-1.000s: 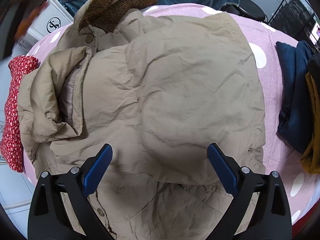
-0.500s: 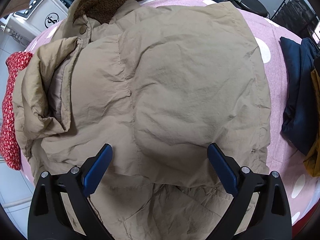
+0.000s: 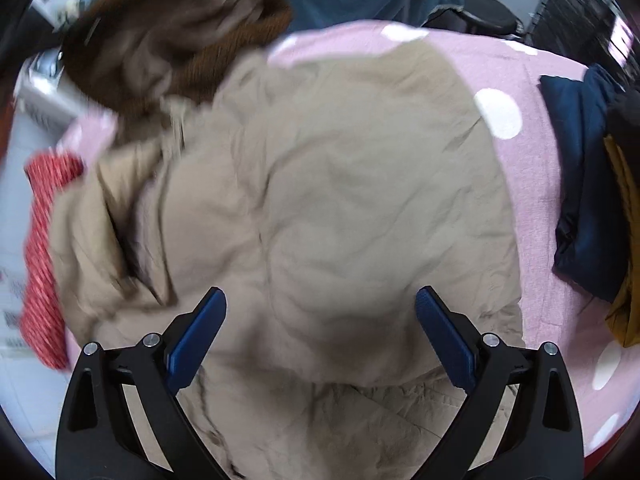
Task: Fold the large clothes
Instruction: 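Grasp the fur hood trim with the left tool while the right tool grasps the hood, then lift the hood with both tools and fold it down over the jacket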
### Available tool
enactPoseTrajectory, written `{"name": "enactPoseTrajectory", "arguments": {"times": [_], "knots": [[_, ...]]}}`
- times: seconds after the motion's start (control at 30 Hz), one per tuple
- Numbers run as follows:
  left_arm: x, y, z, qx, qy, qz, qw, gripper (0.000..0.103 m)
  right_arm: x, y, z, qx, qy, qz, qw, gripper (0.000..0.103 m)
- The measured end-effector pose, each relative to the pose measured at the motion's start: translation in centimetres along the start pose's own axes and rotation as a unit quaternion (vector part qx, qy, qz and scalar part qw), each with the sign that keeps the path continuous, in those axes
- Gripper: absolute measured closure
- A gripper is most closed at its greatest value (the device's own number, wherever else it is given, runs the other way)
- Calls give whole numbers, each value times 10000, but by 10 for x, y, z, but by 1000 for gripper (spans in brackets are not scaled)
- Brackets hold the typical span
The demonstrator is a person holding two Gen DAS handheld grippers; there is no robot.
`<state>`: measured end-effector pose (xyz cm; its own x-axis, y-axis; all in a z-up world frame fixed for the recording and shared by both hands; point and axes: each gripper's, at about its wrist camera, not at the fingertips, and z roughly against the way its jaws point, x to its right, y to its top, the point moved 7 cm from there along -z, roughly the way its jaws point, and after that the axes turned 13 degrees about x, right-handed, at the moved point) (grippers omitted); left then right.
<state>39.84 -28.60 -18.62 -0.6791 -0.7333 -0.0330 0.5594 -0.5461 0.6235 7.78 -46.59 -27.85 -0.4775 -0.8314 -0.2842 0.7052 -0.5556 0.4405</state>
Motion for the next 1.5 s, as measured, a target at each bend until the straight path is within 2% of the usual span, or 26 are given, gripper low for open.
{"name": "enactPoseTrajectory", "arguments": {"times": [0.1,0.27,0.37,0.5,0.67,0.73,0.77,0.87,0.93,1.0,1.07,1.1,1.13,1.17,1.33,1.5], "knots": [[-14,-38,18,-107,100,265,9995,85,-3,34,6,381,234,-175,9988,8],[-44,-95,24,-358,205,1284,9909,85,-33,79,-15,449,767,14,9960,8],[-48,-108,27,-344,186,1494,9880,85,-53,104,-34,453,1101,-95,9928,8],[-47,-119,27,-324,212,1542,9873,85,-71,141,-71,399,795,6,9960,8],[-53,-129,24,-342,153,1872,9816,85,-88,190,-111,518,853,-154,9949,8],[-57,-134,23,-367,137,1999,9790,85,-95,211,-128,688,733,-8,9949,8],[-58,-136,22,-370,129,2045,9781,85,-99,222,-141,730,544,195,9957,8],[-65,-141,20,-415,69,2241,9736,85,-110,238,-178,593,276,761,9950,10],[-69,-145,17,-431,65,2306,9721,84,-113,243,-197,479,280,945,9940,16],[-71,-147,14,-455,69,2343,9711,84,-112,246,-214,352,328,916,9946,17],[-72,-149,11,-482,65,2397,9696,84,-109,249,-222,336,403,848,9950,28],[-73,-151,9,-501,62,2410,9692,84,-108,250,-225,315,571,720,9953,42],[-73,-150,7,-515,63,2407,9692,84,-110,250,-227,281,725,612,9951,69],[-74,-150,6,-522,68,2400,9693,84,-111,251,-226,230,926,497,9942,82],[-75,-146,5,-502,170,2278,9723,84,-119,253,-177,710,1153,554,9892,92],[-83,-136,12,-347,304,2209,9742,84,-110,240,-81,1404,1262,1055,9763,94]]}}
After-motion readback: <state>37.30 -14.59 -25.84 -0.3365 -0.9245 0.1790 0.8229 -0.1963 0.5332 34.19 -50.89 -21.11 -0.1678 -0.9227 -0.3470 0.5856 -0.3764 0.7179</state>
